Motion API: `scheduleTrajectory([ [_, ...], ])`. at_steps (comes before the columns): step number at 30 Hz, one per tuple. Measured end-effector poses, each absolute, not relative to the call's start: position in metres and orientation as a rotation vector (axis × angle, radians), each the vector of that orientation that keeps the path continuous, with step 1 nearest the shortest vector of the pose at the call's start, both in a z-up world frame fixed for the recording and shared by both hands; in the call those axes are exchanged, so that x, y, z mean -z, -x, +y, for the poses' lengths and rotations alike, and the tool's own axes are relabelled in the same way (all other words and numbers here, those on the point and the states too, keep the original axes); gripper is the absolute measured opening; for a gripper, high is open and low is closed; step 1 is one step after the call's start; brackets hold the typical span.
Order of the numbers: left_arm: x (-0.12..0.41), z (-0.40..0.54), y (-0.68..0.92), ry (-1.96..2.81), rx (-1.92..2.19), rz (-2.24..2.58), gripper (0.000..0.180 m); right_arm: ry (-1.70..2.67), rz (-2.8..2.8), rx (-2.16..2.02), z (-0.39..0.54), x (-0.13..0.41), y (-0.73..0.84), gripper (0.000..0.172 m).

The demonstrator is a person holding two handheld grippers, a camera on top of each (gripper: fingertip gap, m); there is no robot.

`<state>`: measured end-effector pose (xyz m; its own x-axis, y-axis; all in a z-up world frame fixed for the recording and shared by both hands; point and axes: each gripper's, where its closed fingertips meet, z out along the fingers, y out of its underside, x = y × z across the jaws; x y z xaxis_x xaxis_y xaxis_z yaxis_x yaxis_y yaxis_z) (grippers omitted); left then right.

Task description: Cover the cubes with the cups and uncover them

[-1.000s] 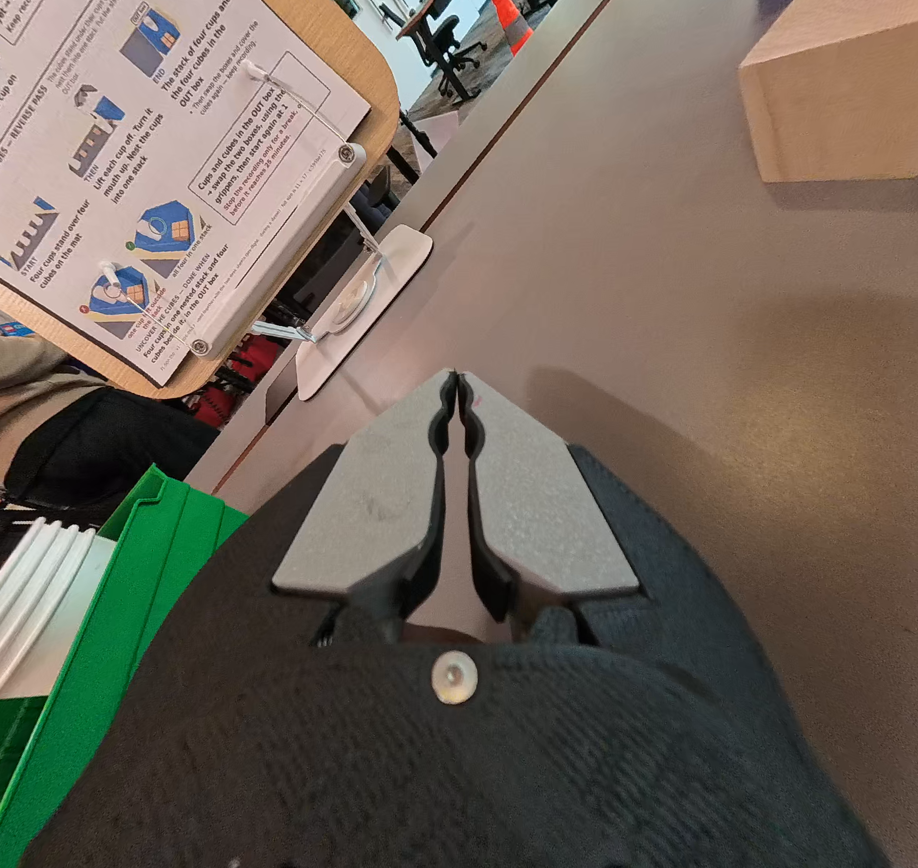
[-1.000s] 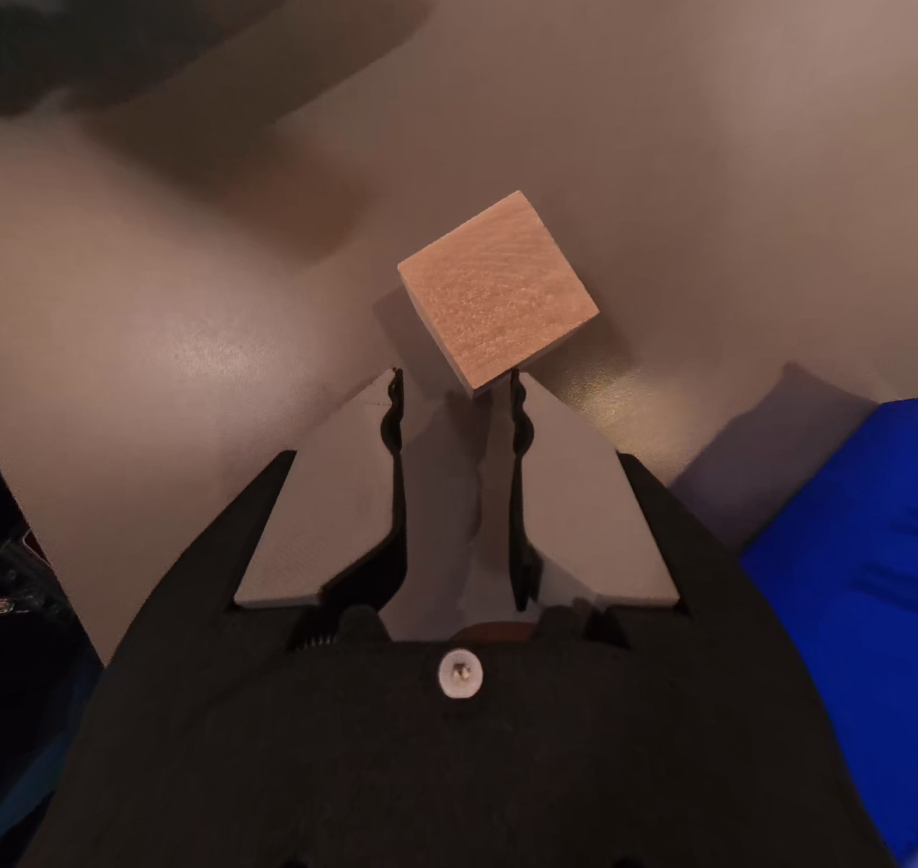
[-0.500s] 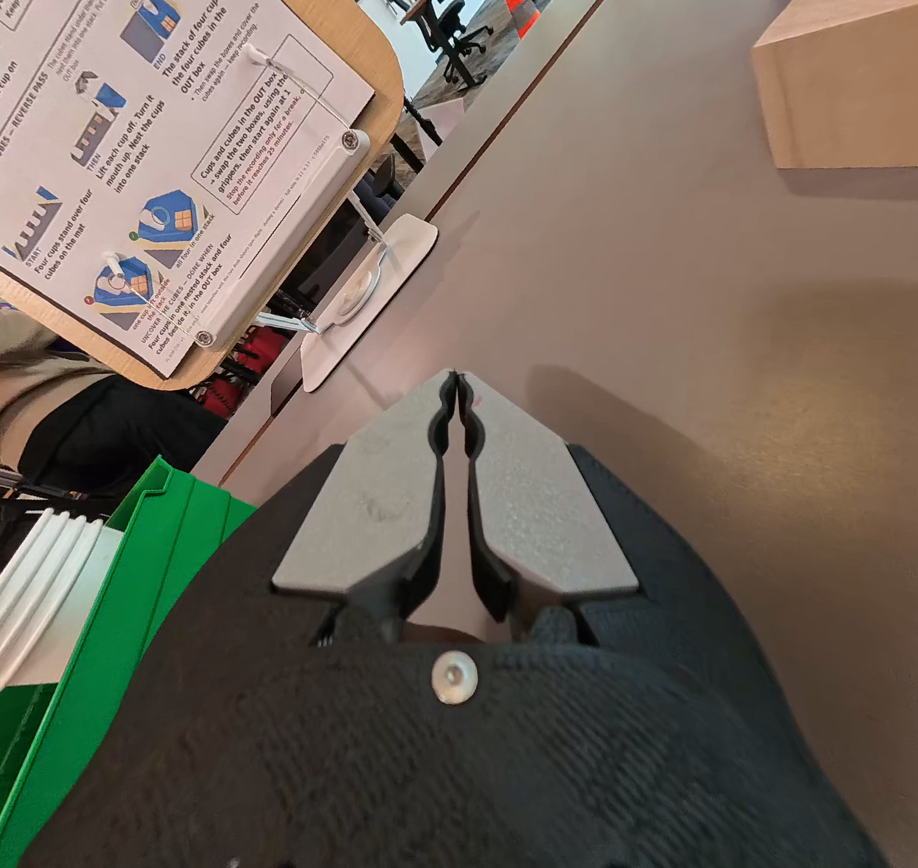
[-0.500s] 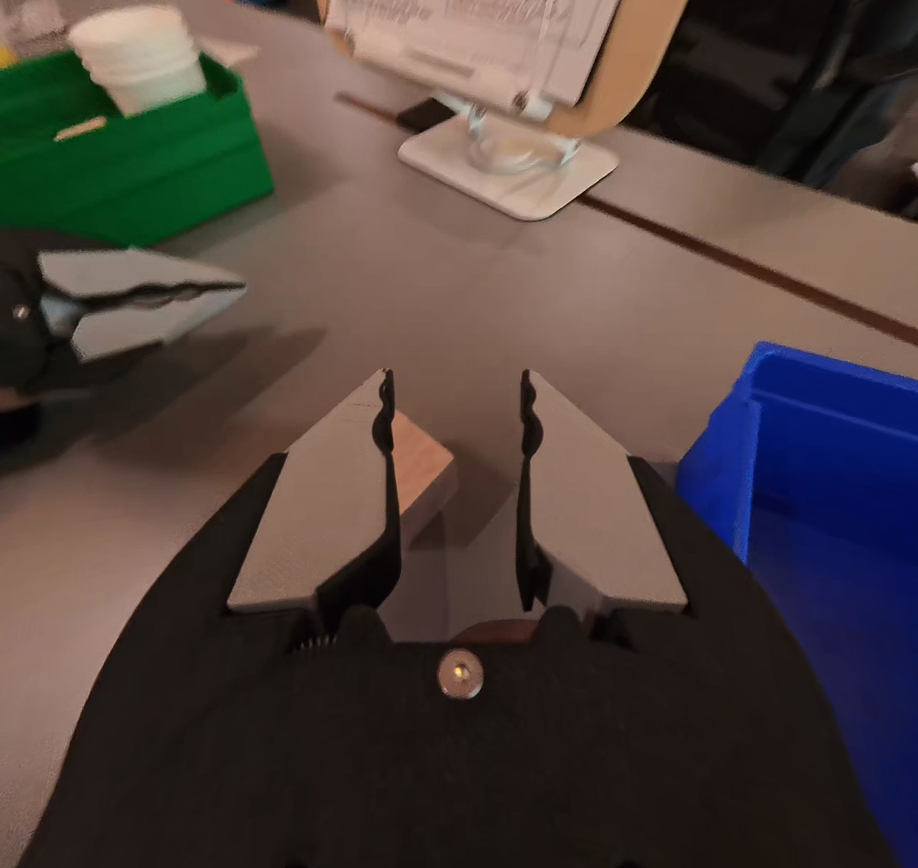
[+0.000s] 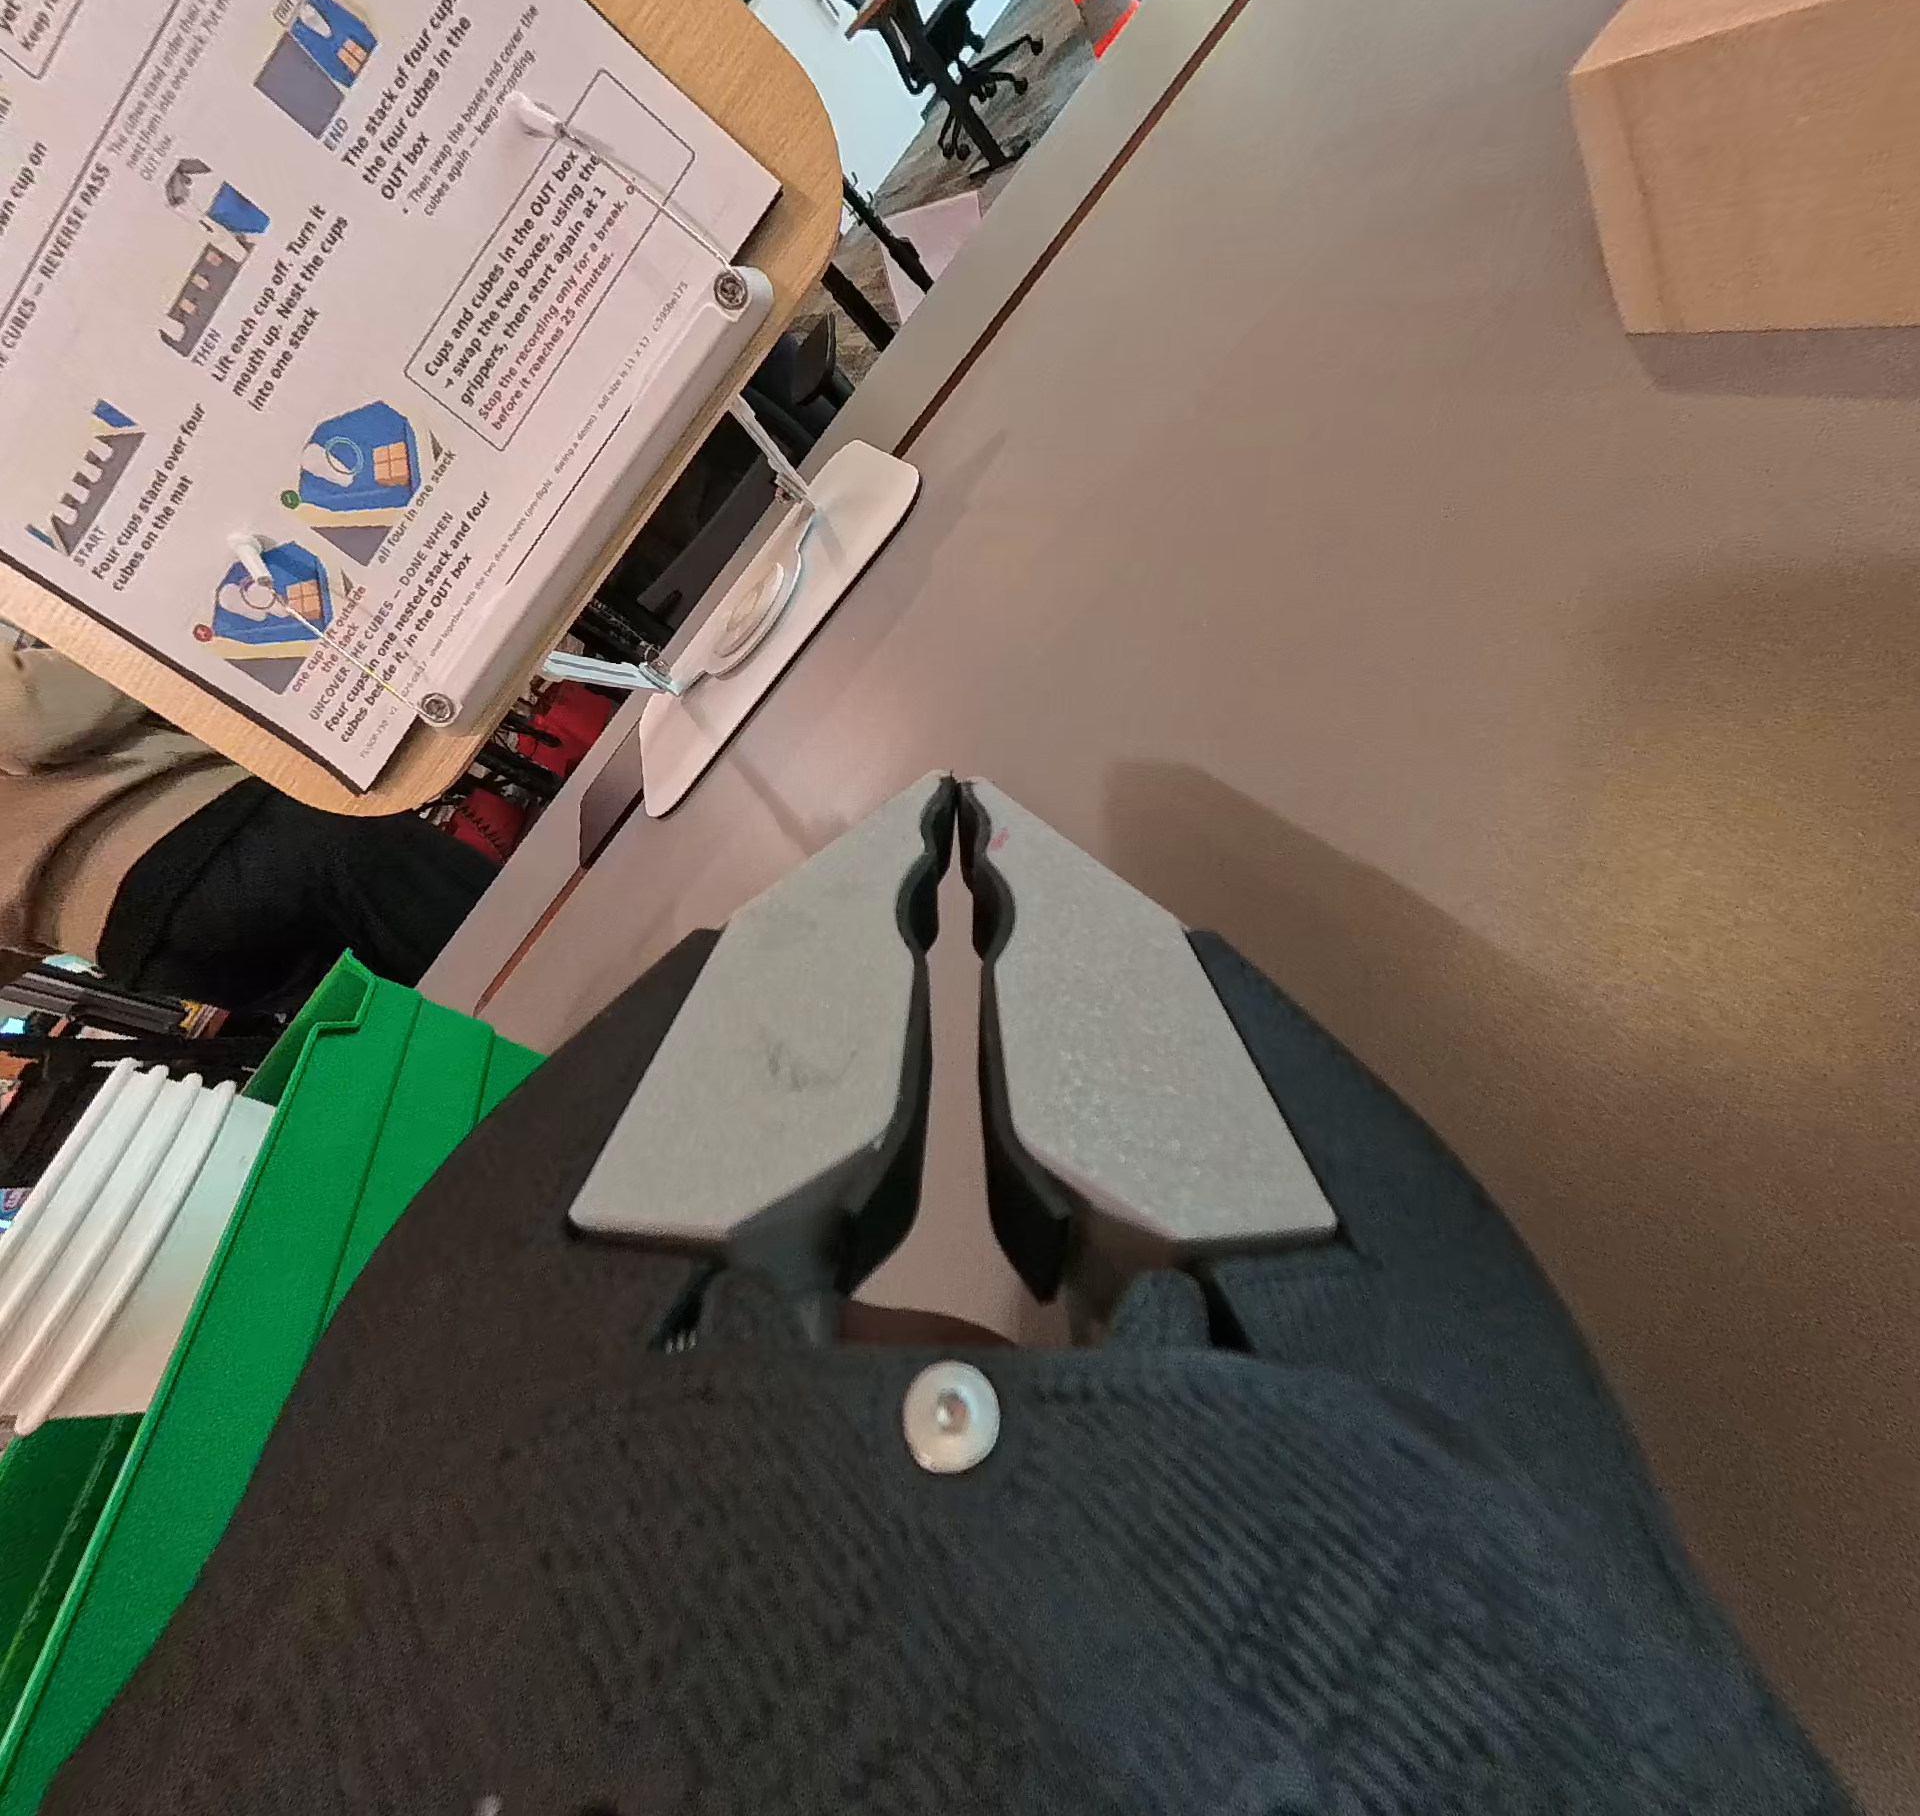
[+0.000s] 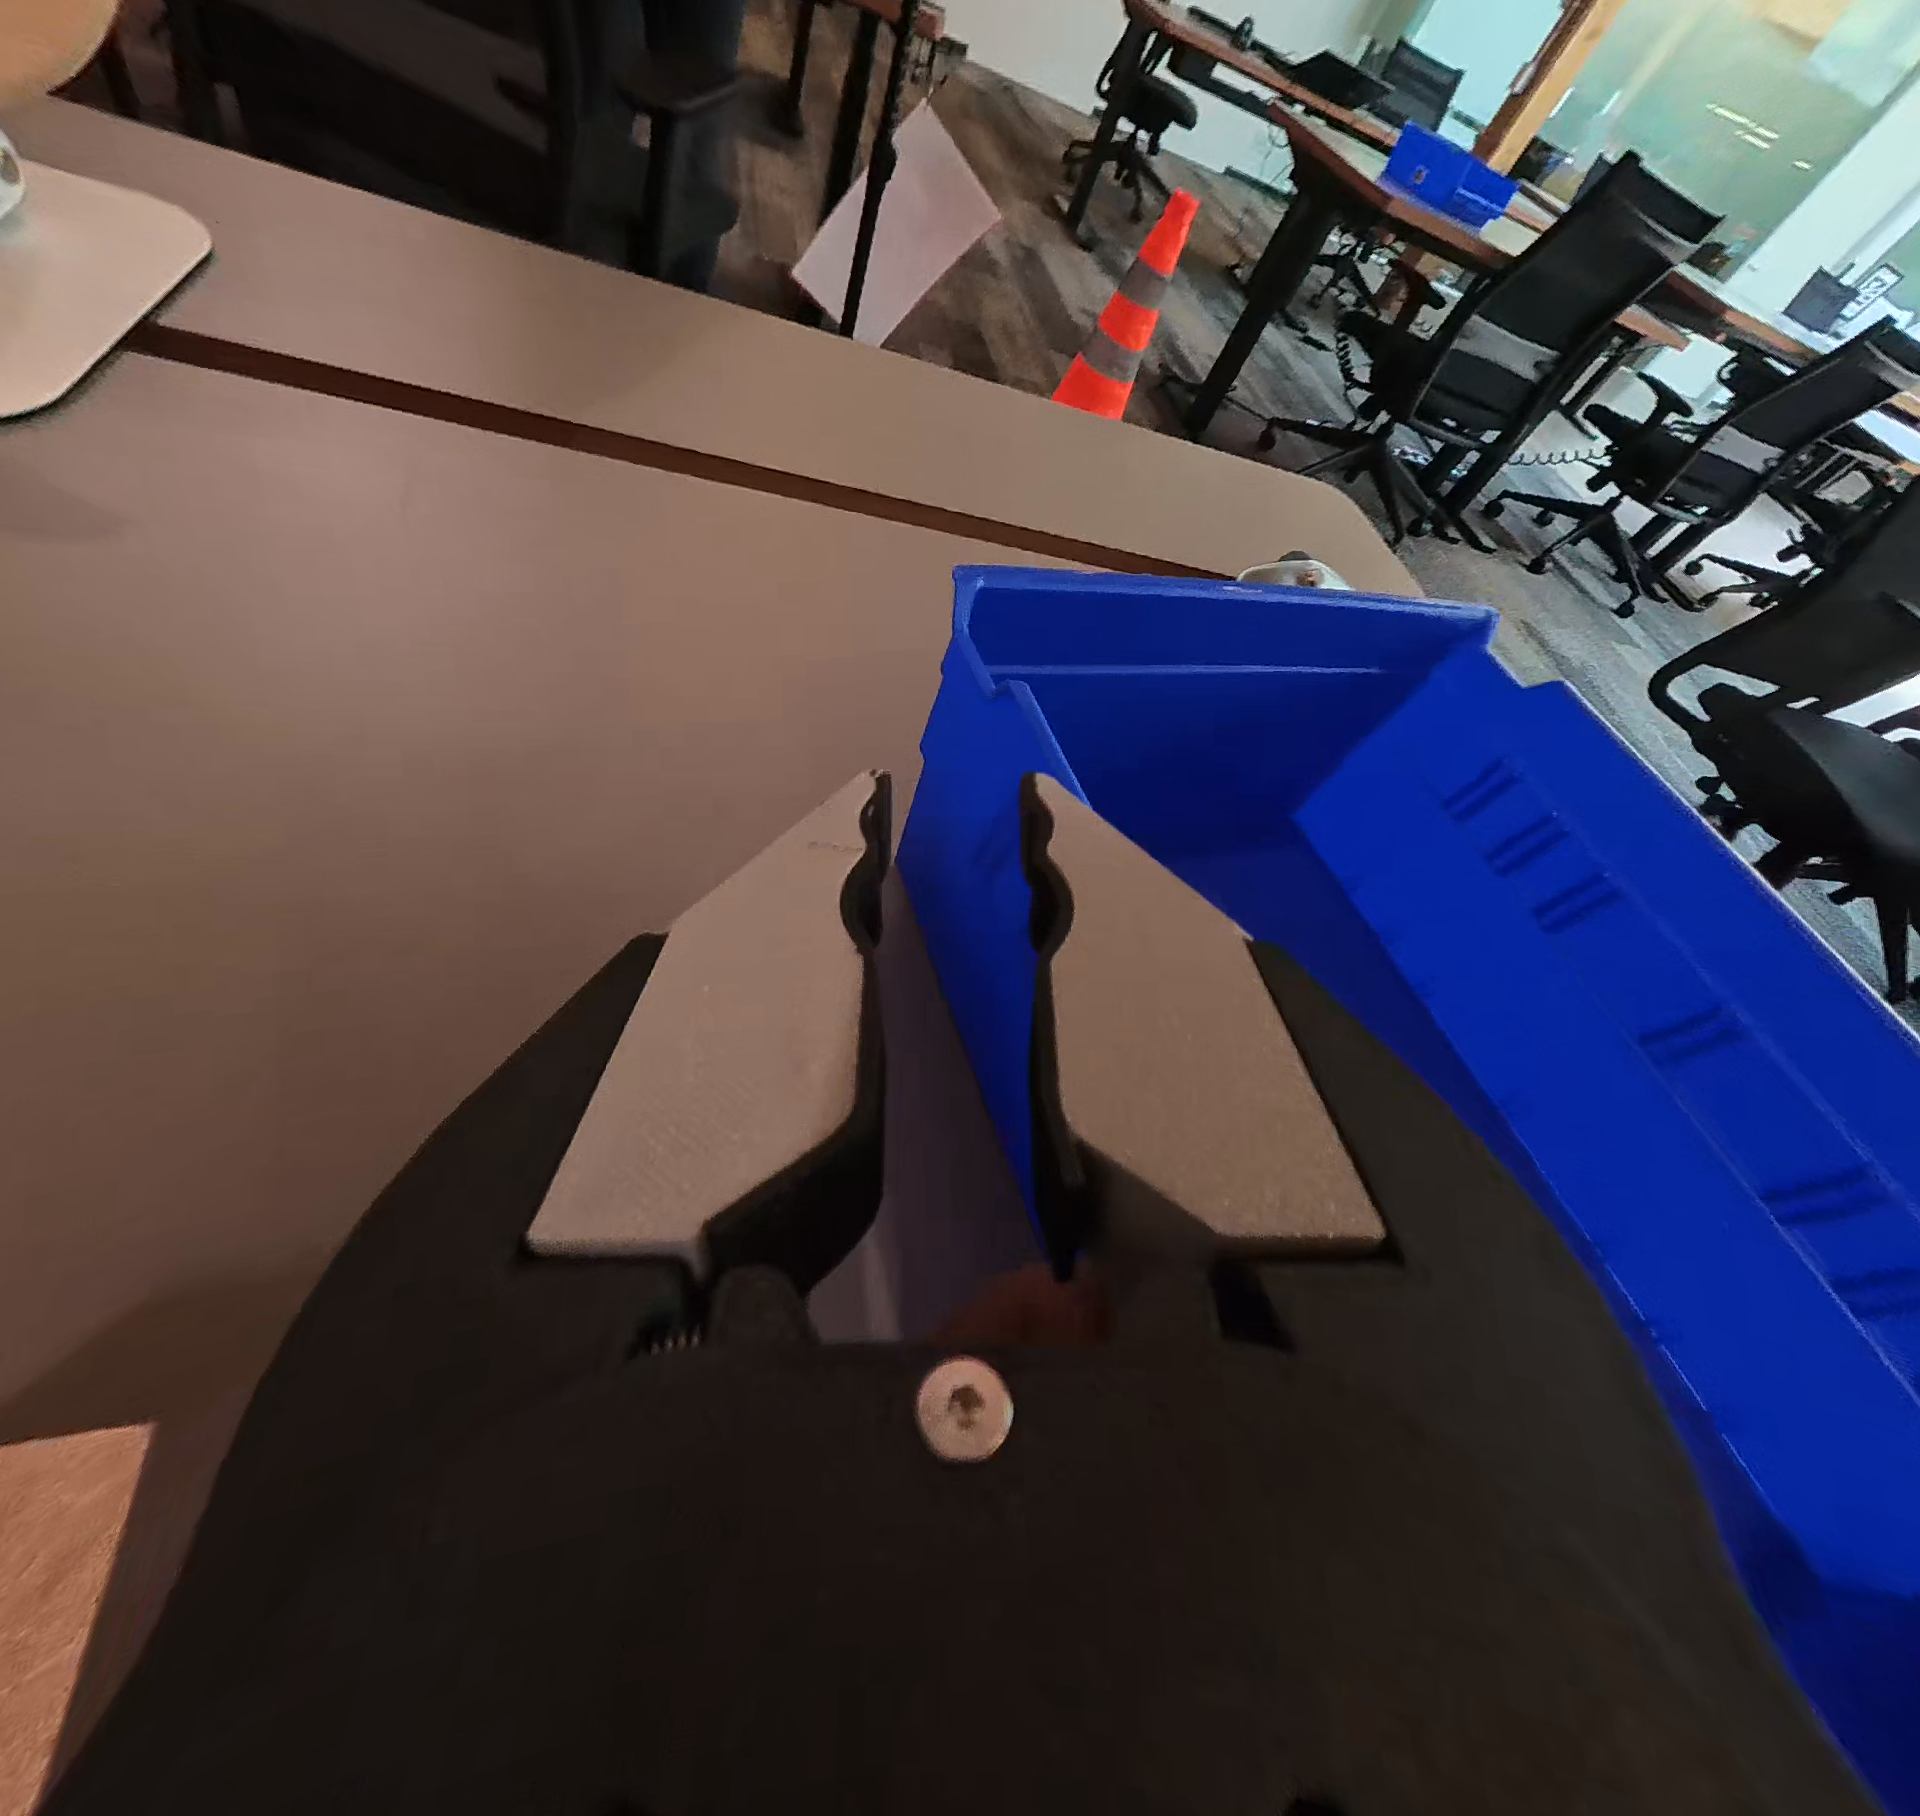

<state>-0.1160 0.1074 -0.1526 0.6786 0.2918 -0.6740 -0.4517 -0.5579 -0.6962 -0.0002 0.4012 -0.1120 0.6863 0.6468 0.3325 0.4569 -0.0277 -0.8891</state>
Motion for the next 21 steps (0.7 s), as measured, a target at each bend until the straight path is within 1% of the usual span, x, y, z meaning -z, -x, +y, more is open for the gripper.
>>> scheduleTrajectory([
  [3,0.154,0.108,0.116,1.939,-0.985,0.129,0.0,1.654,-0.898,-0.155,0.409,0.115,0.001,0.028],
  [6,0.155,0.108,0.116,1.944,-0.994,0.133,0.0,1.646,-0.87,-0.108,0.422,0.117,0.003,0.02],
  [10,0.152,0.106,0.118,1.934,-0.981,0.111,0.0,1.649,-0.806,-0.118,0.432,0.112,-0.001,0.02],
  [11,0.151,0.106,0.118,1.93,-0.977,0.104,0.0,1.624,-0.795,-0.127,0.429,0.106,-0.002,0.024],
  [12,0.151,0.105,0.119,1.93,-0.973,0.098,0.0,1.594,-0.794,-0.14,0.425,0.099,-0.001,0.04],
  [13,0.151,0.105,0.119,1.93,-0.971,0.095,0.0,1.565,-0.808,-0.172,0.418,0.094,0.002,0.067],
  [14,0.151,0.105,0.119,1.929,-0.971,0.095,0.0,1.542,-0.844,-0.226,0.407,0.091,0.009,0.079],
  [17,0.152,0.105,0.119,1.935,-0.975,0.098,0.0,1.514,-0.901,-0.386,0.377,0.085,0.025,0.079],
  [21,0.153,0.104,0.121,1.94,-0.984,0.101,0.0,1.475,-0.957,-0.473,0.354,0.082,0.034,0.083],
])
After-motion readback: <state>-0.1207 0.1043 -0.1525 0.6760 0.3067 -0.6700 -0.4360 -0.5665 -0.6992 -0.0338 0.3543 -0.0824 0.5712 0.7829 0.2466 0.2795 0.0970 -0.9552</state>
